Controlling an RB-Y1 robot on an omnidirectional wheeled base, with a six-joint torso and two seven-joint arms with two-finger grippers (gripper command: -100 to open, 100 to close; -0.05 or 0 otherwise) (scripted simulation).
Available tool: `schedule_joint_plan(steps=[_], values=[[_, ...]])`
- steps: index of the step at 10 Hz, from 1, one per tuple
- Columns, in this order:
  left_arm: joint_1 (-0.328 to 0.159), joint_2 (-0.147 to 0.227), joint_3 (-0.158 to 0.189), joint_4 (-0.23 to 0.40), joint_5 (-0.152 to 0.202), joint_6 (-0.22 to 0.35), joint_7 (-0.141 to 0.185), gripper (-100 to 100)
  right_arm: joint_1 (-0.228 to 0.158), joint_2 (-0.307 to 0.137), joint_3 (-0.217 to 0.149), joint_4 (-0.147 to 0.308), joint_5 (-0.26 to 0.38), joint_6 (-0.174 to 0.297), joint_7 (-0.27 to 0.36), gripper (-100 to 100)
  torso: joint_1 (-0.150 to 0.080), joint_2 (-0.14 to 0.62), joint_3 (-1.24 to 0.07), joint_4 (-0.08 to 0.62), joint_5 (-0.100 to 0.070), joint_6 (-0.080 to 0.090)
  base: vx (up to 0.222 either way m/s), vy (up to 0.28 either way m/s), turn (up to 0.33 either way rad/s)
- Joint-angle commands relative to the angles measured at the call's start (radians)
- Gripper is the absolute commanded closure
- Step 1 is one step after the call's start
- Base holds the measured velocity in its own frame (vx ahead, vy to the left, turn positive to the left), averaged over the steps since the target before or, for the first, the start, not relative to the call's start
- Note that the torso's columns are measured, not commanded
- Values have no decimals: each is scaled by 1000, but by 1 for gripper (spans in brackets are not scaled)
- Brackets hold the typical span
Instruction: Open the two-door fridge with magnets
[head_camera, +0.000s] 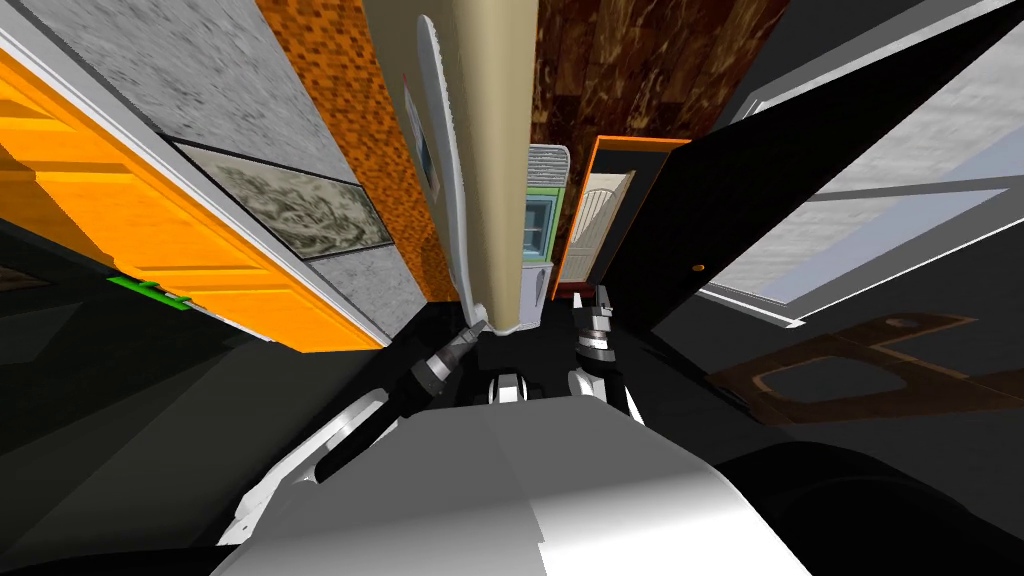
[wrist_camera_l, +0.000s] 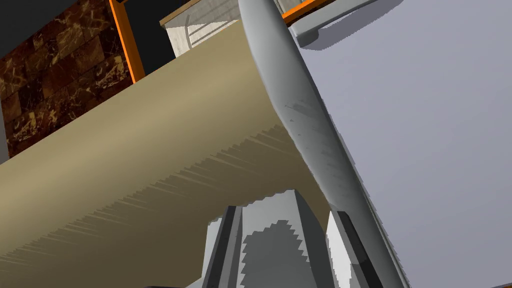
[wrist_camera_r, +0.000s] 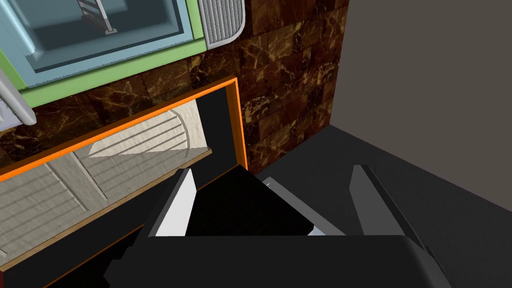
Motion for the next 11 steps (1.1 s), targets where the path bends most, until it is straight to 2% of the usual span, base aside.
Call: schedule_joint_plan(steps=[1,2,3,4,5,6,11], values=[[-14,36,-3,-14,8,-32,5,100,0,0,0,0,0,0,0,0,4,-2,-2,0,0,0,-85,283,-178],[-14,36,-3,-14,8,-32,5,100,0,0,0,0,0,0,0,0,3,1,0,0,1,1,-73,234,-58],[-18,54,-13,-16,13,-46,7,100,0,0,0,0,0,0,0,0,-1,1,0,1,0,0,-55,245,-80],[-51,68,7,-15,46,7,30,-100,0,0,0,0,0,0,0,0,-1,2,0,0,-1,1,-87,110,-97],[-51,68,7,-15,46,7,30,-100,0,0,0,0,0,0,0,0,-10,4,3,-1,-2,1,-63,-13,-15],[-75,77,22,-18,64,28,43,-100,0,0,0,0,0,0,0,0,-16,7,6,-2,-4,2,-39,-57,-18],[-191,124,101,-33,153,135,109,-100,0,0,0,0,0,0,0,0,-2,16,12,0,1,1,-47,-31,-55]])
